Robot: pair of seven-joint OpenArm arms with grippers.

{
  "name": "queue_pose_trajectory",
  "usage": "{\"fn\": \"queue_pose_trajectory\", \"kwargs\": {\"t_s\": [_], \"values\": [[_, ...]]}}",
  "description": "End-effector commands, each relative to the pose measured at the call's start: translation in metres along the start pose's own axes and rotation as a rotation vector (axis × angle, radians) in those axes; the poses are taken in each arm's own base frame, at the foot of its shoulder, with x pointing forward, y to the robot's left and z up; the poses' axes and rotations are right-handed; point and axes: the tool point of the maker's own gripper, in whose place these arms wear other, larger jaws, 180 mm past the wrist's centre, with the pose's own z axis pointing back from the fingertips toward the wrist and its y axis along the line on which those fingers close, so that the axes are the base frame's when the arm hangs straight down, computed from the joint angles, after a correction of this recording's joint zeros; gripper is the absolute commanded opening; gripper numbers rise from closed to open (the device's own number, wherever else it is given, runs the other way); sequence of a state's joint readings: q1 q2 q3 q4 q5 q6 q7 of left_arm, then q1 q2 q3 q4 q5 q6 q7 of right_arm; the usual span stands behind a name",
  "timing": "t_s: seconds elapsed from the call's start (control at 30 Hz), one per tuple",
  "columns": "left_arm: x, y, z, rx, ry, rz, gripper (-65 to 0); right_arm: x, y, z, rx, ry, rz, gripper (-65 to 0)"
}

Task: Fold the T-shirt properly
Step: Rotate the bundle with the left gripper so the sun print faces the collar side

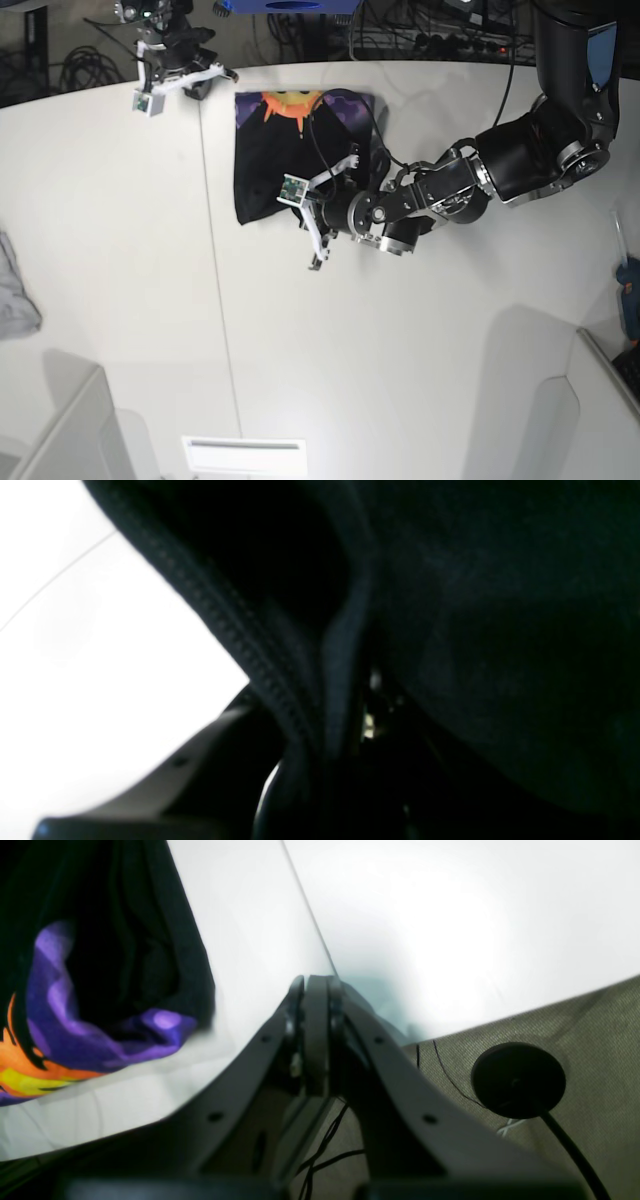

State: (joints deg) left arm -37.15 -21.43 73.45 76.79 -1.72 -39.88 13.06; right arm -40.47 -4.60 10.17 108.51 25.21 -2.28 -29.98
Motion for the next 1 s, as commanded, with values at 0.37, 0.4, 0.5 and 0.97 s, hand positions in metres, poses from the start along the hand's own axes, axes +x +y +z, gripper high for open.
{"fn": "queue_pose_trajectory", "kwargs": {"t_s": [0.37,0.4,0.5,0.97], "values": [[0.002,0.031,0.014,0.054,0.012,-0.036,-39.8,0.013,0.004,0.0,0.015,-0.04,0.007,-65.0],[0.005,0.033,0.014,0.056,0.006,-0.041,-34.9,0.013,0.004,0.0,0.015,-0.04,0.007,-65.0],[0.014,0.04,0.014,0.067,-0.006,-0.056,-26.3,0.013,0.004,0.0,0.016,-0.041,0.007,-65.0],[0.078,0.108,0.055,0.255,-0.145,-0.127,-23.4,0.013,0.004,0.0,0.015,-0.041,0.009,-65.0]]}}
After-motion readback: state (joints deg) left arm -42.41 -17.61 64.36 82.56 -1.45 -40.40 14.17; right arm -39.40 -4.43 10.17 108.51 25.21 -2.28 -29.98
